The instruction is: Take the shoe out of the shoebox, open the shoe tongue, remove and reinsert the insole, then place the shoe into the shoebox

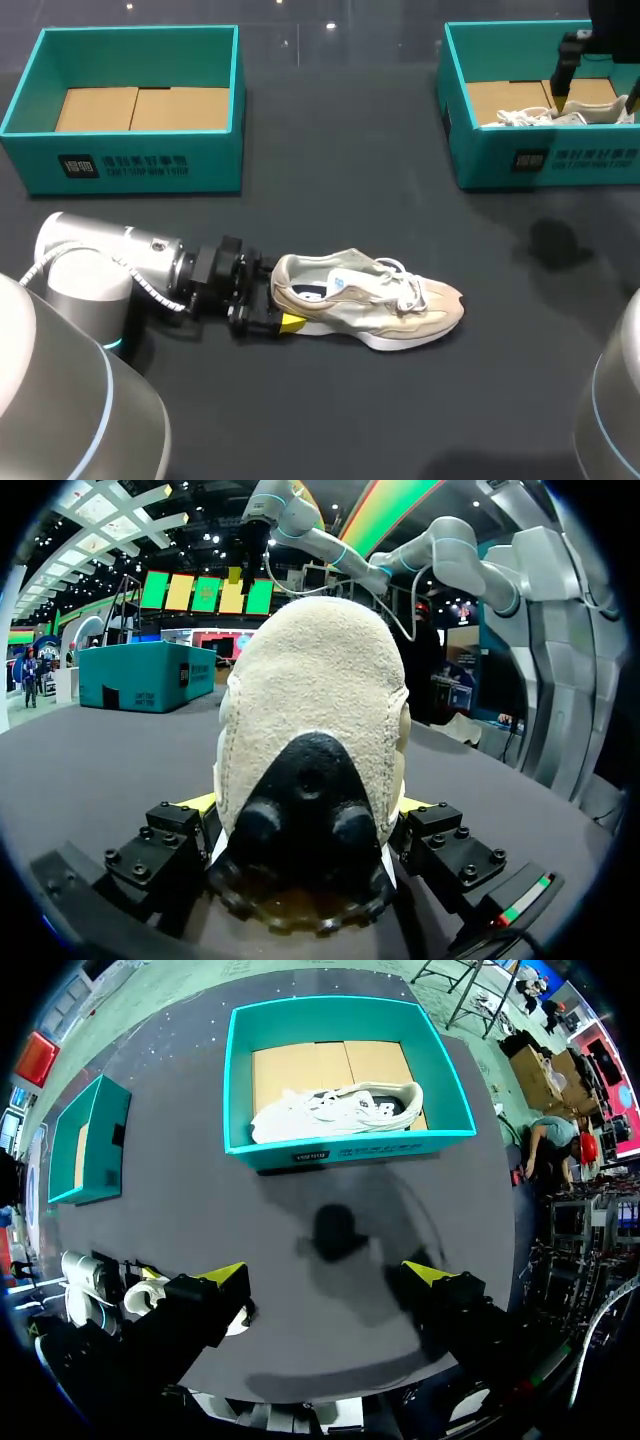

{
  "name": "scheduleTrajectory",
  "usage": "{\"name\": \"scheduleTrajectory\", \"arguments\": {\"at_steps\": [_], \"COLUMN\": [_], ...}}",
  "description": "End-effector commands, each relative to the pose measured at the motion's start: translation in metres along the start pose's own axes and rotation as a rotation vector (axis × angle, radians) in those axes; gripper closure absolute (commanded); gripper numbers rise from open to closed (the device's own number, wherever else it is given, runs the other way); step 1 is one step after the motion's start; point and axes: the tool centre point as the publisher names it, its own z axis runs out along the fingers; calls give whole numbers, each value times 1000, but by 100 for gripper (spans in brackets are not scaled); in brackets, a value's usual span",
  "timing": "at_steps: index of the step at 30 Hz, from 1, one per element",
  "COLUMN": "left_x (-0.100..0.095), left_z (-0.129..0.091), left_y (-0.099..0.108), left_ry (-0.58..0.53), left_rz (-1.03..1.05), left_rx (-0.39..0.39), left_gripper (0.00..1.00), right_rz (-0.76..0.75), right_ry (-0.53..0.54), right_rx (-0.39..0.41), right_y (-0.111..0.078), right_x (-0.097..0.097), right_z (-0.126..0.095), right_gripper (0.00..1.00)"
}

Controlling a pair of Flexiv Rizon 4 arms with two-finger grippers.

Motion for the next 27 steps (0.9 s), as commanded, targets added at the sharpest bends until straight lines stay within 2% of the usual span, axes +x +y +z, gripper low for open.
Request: {"name": "scheduleTrajectory", "arguments": {"at_steps": [1,8,17,27], "left_x": [-2,-2,-2,-2], "left_z": [-1,-1,-1,-1], "left_y": [2,2,2,2], "left_ry": [0,0,0,0], "left_rz": [-1,-1,-1,-1], "left_rx": [-1,-1,-1,-1], "left_gripper": [100,100,100,100], "right_rz": [-1,-30,-41,-61], "right_ry": [-41,-47,-50,-29], "right_rx": [-28,-54,-68,-58], "right_y": [-25,-55,-92,-95], "right_x": [33,84,133,137], "right_z": [-3,-9,-20,-21], "right_gripper": [0,0,0,0]}}
